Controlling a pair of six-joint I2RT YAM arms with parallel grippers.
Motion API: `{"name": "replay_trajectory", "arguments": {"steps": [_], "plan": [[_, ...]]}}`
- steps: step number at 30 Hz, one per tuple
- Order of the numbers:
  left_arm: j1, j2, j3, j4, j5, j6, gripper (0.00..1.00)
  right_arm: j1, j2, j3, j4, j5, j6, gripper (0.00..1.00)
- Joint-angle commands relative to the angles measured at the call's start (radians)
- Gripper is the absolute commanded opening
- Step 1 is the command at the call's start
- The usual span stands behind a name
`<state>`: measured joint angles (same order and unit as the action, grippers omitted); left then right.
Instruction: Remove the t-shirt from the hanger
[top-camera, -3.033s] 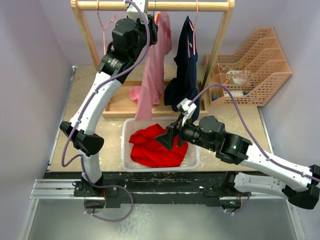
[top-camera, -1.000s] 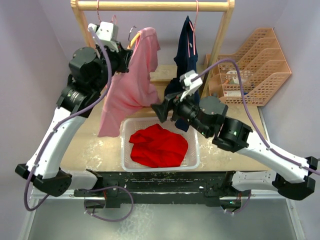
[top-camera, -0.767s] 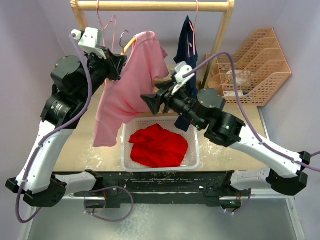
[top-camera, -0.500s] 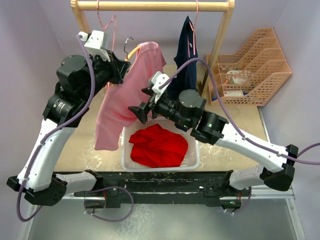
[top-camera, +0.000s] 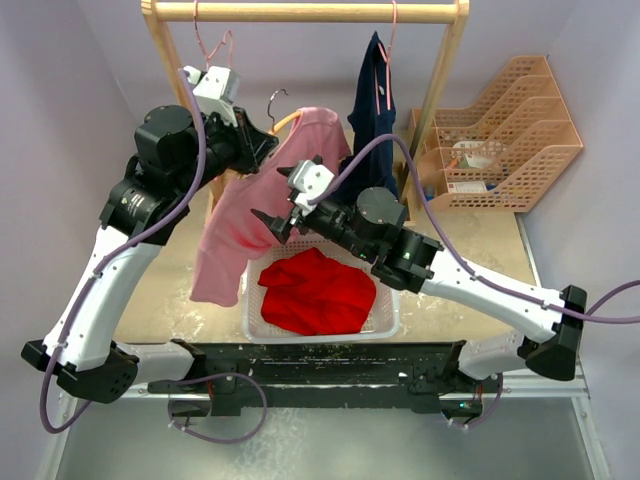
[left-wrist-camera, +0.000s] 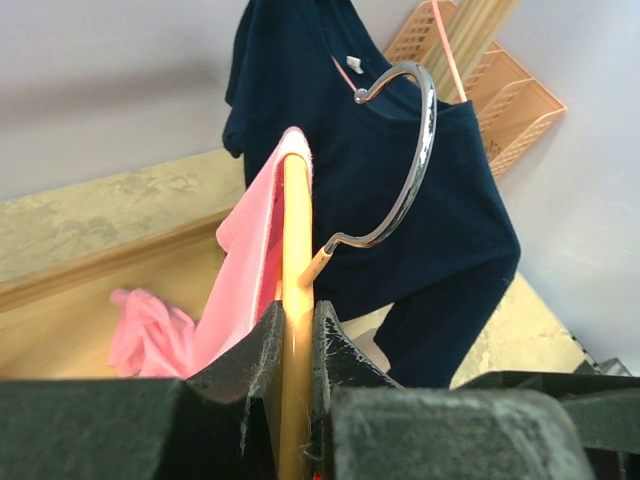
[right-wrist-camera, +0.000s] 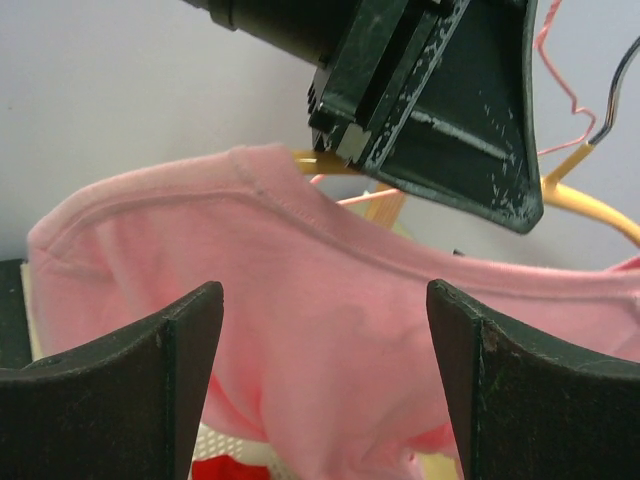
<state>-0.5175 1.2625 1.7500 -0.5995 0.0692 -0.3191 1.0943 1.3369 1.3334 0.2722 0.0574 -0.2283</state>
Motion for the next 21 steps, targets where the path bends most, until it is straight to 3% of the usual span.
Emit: {"name": "replay_trajectory", "arguments": {"steps": [1, 7, 9, 19, 21], "plan": [[0.004, -0.023, -0.001, 0.121, 0.09, -0.051, 0.0, 0.007, 0.035, 0.049, 0.105, 0.038, -0.081, 0.84], [0.002, -0.031, -0.029, 0.14, 0.116, -0.066, 0.0, 0.006, 0.073, 0.07, 0.141, 0.045, -0.077, 0.81], [0.002, -0.031, -0.034, 0.145, 0.126, -0.069, 0.0, 0.007, 0.084, 0.074, 0.151, 0.047, -0.073, 0.76], [0.002, -0.05, -0.057, 0.158, 0.1, -0.058, 0.0, 0.007, 0.055, 0.057, 0.143, 0.043, -0.028, 0.33], [0.002, -0.055, -0.065, 0.168, 0.112, -0.065, 0.0, 0.004, 0.052, 0.054, 0.159, 0.067, -0.002, 0.03]]}}
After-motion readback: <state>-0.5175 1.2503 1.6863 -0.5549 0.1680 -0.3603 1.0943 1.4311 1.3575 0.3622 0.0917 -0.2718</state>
